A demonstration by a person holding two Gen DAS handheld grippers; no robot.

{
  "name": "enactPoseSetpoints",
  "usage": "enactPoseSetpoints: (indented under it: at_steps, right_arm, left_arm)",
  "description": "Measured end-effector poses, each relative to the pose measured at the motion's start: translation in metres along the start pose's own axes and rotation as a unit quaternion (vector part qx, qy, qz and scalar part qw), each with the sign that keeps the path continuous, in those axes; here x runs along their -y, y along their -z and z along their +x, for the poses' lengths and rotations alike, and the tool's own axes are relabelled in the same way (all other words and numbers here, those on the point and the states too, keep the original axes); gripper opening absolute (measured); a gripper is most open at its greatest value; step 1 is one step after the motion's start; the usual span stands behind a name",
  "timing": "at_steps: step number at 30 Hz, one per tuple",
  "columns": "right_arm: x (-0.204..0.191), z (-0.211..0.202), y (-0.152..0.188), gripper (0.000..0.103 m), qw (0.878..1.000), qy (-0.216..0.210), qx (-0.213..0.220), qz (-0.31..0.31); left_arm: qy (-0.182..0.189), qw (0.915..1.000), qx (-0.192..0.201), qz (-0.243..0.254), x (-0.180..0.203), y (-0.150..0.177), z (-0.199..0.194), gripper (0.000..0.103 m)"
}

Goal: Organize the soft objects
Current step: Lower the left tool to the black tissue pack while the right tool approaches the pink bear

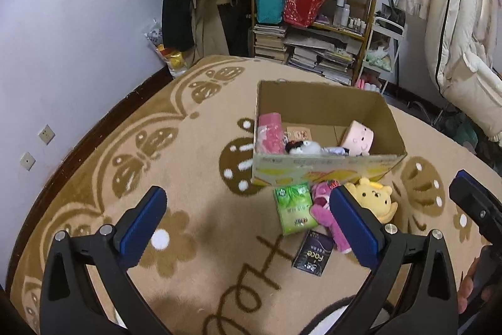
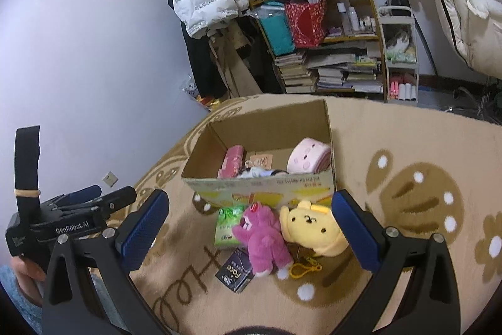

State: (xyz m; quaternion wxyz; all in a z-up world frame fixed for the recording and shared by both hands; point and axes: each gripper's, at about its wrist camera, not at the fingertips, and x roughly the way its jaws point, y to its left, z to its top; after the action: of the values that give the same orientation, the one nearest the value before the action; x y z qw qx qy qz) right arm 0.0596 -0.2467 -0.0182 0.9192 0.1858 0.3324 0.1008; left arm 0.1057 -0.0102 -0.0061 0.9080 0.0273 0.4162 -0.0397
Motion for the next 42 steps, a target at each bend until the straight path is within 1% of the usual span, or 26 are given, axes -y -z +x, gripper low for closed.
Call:
enactPoseSetpoints:
  at_steps: [5, 8, 9, 10, 14, 16, 20, 22, 24, 30, 38, 42]
  right_arm:
    - [0.002, 0.004, 0.004, 0.103, 1.000, 0.003, -0.008, 0.003]
    - [0.005, 0.012, 0.006, 0.103, 1.000, -0.008, -0.017, 0.007]
    - [0.006, 0.014, 0.008, 0.102, 1.000, -0.010, -0.021, 0.009]
    - [0.006, 0.017, 0.009, 0.096, 1.000, -0.011, -0.026, 0.010]
    - [0.009, 0.029, 0.015, 0.092, 0.999, -0.011, -0.045, 0.014]
    - [0.011, 0.035, 0.018, 0.087, 0.998, -0.013, -0.054, 0.018]
    - [0.016, 0.043, 0.022, 0.086, 0.997, -0.019, -0.067, 0.025]
    - [0.020, 0.049, 0.024, 0.072, 0.996, -0.028, -0.076, 0.034]
    - [0.023, 0.055, 0.025, 0.068, 0.995, -0.034, -0.082, 0.043]
    - [0.027, 0.071, 0.030, 0.065, 0.993, -0.039, -0.102, 0.052]
    - [0.031, 0.099, 0.040, 0.065, 0.989, -0.037, -0.135, 0.054]
    - [0.033, 0.111, 0.045, 0.065, 0.986, -0.036, -0.151, 0.053]
  left_arm:
    - [0.009, 0.9999, -0.007, 0.013, 0.006, 0.017, 0.012, 0.102]
    - [0.022, 0.9994, -0.026, 0.011, 0.008, 0.021, 0.020, 0.102]
    - [0.025, 0.9992, -0.030, 0.011, 0.008, 0.021, 0.022, 0.102]
    - [0.030, 0.9990, -0.032, 0.011, 0.009, 0.022, 0.024, 0.102]
    - [0.029, 0.9986, -0.042, 0.016, 0.013, 0.025, 0.033, 0.102]
    - [0.032, 0.9980, -0.053, 0.013, 0.012, 0.027, 0.039, 0.102]
    - [0.035, 0.9967, -0.072, 0.009, 0.013, 0.032, 0.053, 0.102]
    - [0.039, 0.9960, -0.079, 0.015, 0.016, 0.034, 0.059, 0.102]
    - [0.037, 0.9956, -0.084, 0.020, 0.018, 0.035, 0.065, 0.102]
    - [0.037, 0.9934, -0.108, 0.011, 0.022, 0.039, 0.086, 0.102]
    - [0.049, 0.9866, -0.155, -0.001, 0.027, 0.048, 0.120, 0.102]
    - [0.048, 0.9842, -0.170, 0.005, 0.032, 0.054, 0.131, 0.102]
